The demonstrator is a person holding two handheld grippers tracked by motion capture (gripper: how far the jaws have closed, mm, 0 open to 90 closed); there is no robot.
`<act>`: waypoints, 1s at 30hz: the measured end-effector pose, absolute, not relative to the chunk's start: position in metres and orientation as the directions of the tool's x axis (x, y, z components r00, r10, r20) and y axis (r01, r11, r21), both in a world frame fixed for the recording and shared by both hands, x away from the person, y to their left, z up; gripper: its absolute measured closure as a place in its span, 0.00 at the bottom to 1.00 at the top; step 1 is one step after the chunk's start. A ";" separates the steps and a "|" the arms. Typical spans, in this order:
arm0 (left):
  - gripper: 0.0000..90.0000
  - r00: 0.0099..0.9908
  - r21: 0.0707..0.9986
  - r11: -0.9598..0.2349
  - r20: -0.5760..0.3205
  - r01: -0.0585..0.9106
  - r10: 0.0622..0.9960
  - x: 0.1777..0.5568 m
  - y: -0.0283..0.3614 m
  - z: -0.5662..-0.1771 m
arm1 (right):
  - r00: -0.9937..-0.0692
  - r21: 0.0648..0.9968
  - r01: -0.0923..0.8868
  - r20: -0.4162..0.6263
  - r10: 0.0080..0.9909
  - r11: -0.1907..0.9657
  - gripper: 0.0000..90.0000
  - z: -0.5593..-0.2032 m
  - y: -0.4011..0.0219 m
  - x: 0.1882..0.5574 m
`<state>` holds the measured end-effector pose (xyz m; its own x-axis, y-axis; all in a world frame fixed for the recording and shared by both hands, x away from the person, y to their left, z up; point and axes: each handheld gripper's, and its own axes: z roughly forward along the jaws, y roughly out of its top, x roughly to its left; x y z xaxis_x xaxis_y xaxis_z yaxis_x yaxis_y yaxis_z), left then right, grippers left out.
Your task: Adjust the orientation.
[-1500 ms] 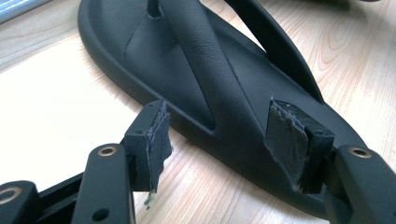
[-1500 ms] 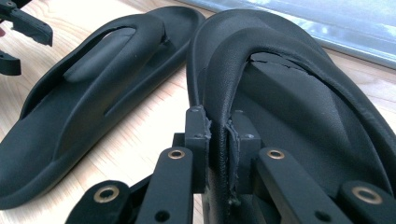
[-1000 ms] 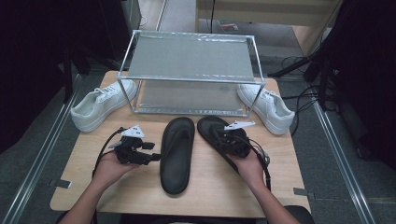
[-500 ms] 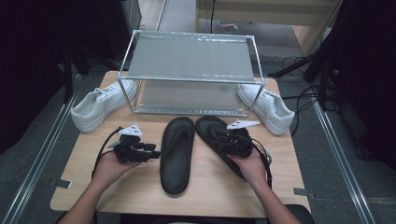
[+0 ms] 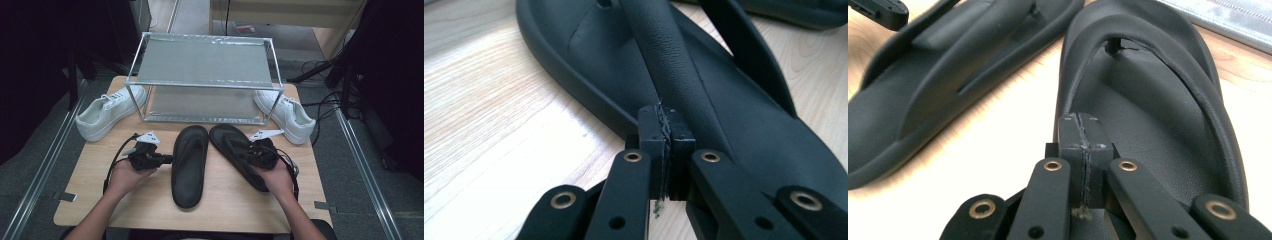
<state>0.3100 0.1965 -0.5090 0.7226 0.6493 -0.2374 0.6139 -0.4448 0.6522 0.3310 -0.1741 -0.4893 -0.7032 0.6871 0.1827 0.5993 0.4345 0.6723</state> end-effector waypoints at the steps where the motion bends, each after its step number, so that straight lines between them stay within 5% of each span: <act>1: 0.99 0.724 0.648 -0.450 -0.237 0.614 0.647 0.311 0.195 -0.510 | -0.702 0.672 0.601 0.183 0.688 0.434 1.00 -0.490 -0.174 0.332; 30: 1.00 0.765 0.637 -0.487 -0.271 0.597 0.584 0.304 0.173 -0.513 | -0.718 0.676 0.609 0.247 0.651 0.415 0.99 -0.494 -0.156 0.334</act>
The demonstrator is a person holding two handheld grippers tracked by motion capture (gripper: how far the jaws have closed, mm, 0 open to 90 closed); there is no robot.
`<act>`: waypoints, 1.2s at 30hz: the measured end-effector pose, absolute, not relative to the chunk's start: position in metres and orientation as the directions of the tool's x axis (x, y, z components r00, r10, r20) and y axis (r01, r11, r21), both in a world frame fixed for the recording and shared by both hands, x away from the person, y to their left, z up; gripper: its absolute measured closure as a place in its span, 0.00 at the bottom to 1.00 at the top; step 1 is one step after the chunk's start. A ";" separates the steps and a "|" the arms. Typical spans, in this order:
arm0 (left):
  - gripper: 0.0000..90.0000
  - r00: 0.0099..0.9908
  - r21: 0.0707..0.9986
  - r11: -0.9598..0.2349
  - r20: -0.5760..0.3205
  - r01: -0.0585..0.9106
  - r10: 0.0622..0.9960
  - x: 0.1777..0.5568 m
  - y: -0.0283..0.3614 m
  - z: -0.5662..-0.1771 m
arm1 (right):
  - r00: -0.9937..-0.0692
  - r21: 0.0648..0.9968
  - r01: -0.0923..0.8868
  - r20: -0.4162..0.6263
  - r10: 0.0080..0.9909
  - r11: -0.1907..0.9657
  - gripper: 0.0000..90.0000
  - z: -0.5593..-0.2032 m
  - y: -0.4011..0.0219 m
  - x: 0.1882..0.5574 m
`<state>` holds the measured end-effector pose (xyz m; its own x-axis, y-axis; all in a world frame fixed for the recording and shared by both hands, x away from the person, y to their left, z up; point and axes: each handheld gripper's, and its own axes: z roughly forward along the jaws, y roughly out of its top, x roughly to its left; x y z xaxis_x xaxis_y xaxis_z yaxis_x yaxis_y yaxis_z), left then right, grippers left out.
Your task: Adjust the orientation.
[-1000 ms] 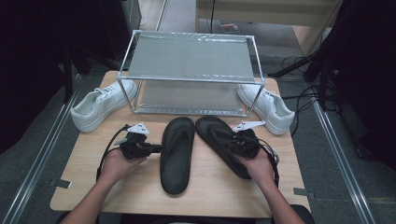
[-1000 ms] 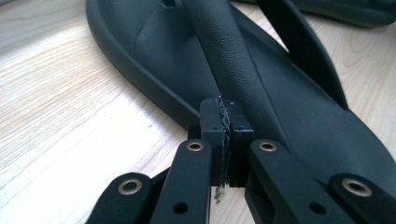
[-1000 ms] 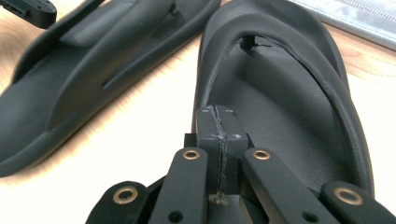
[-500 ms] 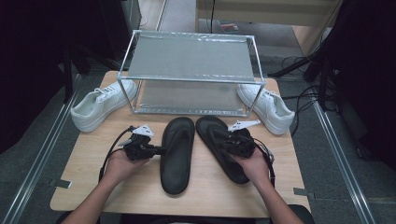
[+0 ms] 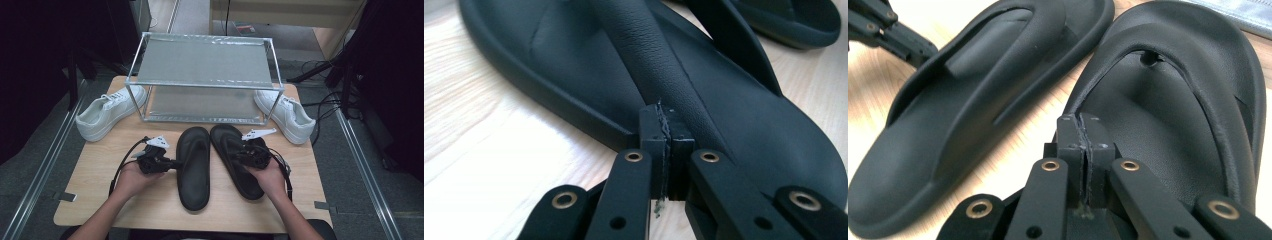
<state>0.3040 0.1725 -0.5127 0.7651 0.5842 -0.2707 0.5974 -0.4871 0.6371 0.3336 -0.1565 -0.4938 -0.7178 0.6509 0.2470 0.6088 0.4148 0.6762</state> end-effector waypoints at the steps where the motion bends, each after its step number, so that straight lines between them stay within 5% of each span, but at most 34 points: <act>1: 1.00 0.768 0.637 -0.490 -0.272 0.595 0.579 0.303 0.170 -0.513 | -0.718 0.677 0.609 0.248 0.651 0.414 0.99 -0.494 -0.156 0.334; 32: 0.99 0.825 0.653 -0.532 -0.281 0.538 0.490 0.288 0.127 -0.515 | -0.704 0.685 0.618 0.265 0.659 0.385 0.96 -0.496 -0.158 0.332; 36: 0.92 0.842 0.658 -0.553 -0.252 0.511 0.478 0.285 0.129 -0.513 | -0.701 0.690 0.615 0.257 0.665 0.381 0.93 -0.496 -0.159 0.330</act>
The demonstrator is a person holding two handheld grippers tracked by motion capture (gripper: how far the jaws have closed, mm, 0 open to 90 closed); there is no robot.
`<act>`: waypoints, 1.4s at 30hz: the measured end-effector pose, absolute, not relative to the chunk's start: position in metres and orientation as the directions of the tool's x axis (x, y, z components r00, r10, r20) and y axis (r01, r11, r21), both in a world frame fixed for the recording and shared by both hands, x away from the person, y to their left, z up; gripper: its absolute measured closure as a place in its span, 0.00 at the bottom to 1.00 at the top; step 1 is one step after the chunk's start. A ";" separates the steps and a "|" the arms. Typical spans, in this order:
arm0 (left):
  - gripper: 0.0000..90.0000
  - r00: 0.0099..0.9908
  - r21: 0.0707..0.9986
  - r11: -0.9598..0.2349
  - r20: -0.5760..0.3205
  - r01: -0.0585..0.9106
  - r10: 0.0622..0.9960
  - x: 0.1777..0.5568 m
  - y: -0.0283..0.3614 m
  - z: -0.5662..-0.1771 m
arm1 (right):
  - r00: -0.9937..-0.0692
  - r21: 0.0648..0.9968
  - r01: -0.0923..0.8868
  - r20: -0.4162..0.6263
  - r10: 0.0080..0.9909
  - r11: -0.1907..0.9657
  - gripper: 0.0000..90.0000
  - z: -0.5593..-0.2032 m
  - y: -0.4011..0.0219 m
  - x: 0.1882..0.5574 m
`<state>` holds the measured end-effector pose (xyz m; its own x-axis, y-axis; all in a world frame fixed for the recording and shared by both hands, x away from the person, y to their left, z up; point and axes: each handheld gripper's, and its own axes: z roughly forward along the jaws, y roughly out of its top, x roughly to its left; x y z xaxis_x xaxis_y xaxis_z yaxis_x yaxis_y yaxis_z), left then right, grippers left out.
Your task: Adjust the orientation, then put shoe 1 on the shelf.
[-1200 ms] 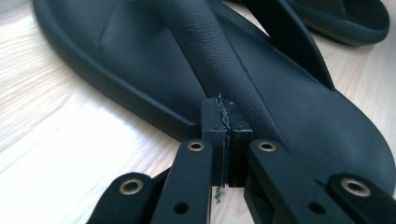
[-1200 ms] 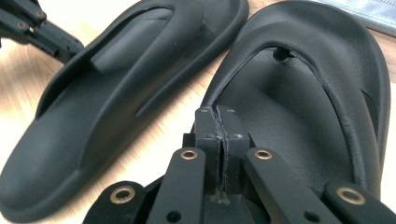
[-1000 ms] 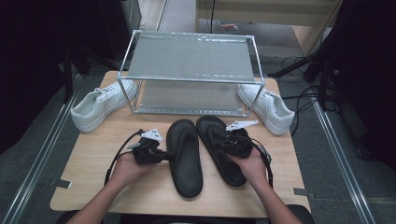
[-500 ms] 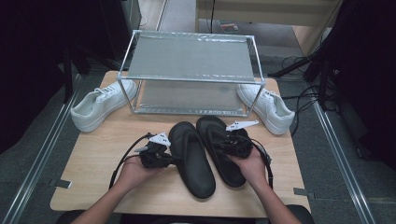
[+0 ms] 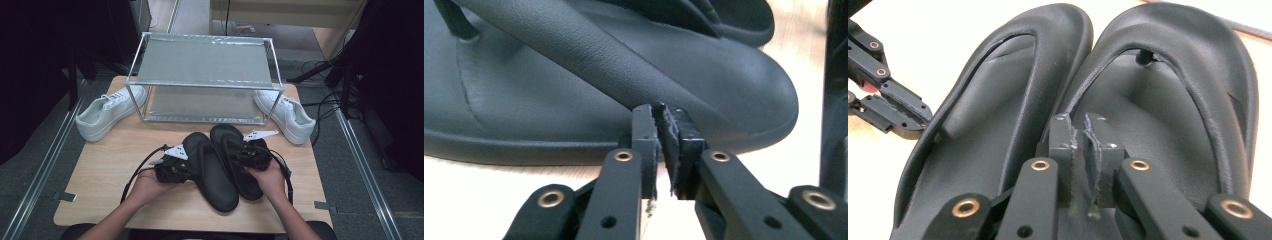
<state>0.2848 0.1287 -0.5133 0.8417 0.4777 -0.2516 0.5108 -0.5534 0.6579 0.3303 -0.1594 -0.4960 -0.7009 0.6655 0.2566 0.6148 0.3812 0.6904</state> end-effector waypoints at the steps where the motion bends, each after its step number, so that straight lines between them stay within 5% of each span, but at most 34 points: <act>1: 0.90 0.844 0.652 -0.564 -0.240 0.506 0.480 0.284 0.129 -0.513 | -0.701 0.696 0.612 0.257 0.665 0.375 0.93 -0.496 -0.160 0.329; 8: 0.75 0.830 0.663 -0.531 -0.270 0.528 0.488 0.286 0.140 -0.508 | -0.694 0.744 0.594 0.282 0.663 0.306 0.79 -0.491 -0.172 0.323; 17: 0.59 0.814 0.684 -0.487 -0.286 0.543 0.505 0.292 0.161 -0.504 | -0.736 0.823 0.470 0.166 0.656 0.318 0.60 -0.490 -0.169 0.307; 20: 0.51 0.800 0.684 -0.472 -0.287 0.556 0.527 0.296 0.169 -0.505 | -0.724 0.809 0.502 0.199 0.660 0.306 0.56 -0.491 -0.166 0.304; 42: 0.45 0.755 0.696 -0.413 -0.289 0.588 0.588 0.305 0.195 -0.506 | -0.700 0.783 0.533 0.195 0.687 0.321 0.47 -0.504 -0.147 0.301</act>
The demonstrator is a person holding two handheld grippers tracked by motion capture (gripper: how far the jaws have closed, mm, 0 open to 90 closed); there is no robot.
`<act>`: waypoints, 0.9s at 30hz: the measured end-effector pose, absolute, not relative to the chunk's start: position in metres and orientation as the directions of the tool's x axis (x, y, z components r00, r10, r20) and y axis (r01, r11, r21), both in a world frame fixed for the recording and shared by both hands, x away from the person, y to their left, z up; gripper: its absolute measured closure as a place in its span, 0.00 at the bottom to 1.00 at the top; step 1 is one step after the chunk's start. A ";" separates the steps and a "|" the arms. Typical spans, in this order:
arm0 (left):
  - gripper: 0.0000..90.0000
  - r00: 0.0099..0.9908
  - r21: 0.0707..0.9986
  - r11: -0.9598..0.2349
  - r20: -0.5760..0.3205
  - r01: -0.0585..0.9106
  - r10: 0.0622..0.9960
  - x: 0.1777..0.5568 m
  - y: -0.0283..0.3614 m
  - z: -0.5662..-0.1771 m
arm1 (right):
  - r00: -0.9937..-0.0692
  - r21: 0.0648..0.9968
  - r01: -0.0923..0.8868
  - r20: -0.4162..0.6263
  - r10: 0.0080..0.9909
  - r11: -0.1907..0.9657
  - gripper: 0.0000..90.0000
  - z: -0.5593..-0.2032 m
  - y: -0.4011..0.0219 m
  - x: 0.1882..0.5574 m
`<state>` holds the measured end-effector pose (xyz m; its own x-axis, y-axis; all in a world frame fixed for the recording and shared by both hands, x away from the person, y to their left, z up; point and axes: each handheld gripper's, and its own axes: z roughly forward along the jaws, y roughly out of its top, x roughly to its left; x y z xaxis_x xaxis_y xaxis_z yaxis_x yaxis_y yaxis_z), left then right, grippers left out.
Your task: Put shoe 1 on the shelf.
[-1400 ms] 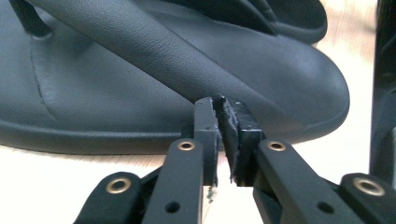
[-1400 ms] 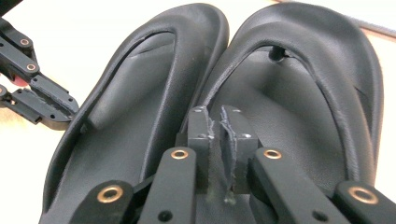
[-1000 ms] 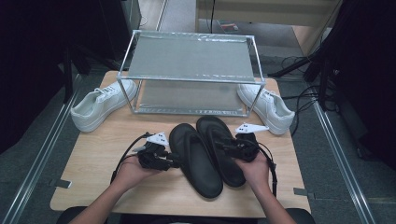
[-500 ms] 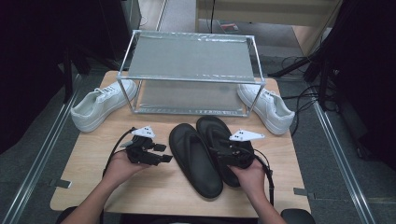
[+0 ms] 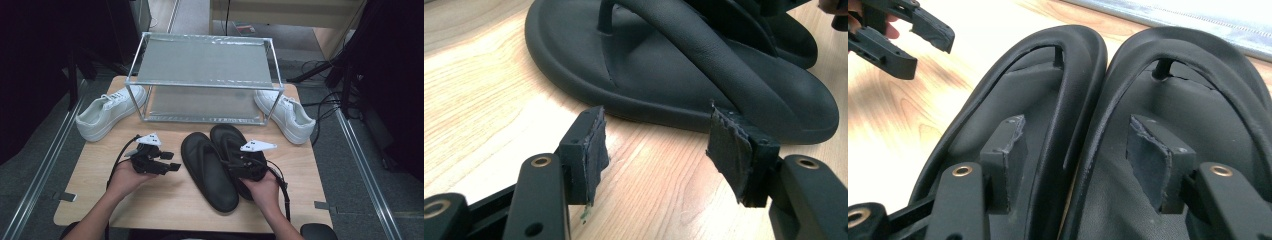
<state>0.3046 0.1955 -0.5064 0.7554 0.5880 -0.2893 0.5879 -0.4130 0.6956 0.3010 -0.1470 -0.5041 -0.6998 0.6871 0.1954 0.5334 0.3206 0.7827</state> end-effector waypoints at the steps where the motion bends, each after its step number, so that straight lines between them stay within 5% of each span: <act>1: 0.45 0.754 0.697 -0.412 -0.286 0.587 0.591 0.305 0.196 -0.506 | -0.701 0.781 0.536 0.199 0.685 0.321 0.47 -0.505 -0.146 0.302; 27: 0.46 0.740 0.695 -0.399 -0.287 0.598 0.609 0.310 0.200 -0.507 | -0.658 0.728 0.576 0.143 0.739 0.372 0.68 -0.519 -0.122 0.304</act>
<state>0.3105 0.1996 -0.5067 0.7397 0.6089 -0.2866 0.5979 -0.3992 0.6951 0.3041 -0.1217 -0.5192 -0.6580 0.7394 0.1426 0.5756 0.3718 0.7283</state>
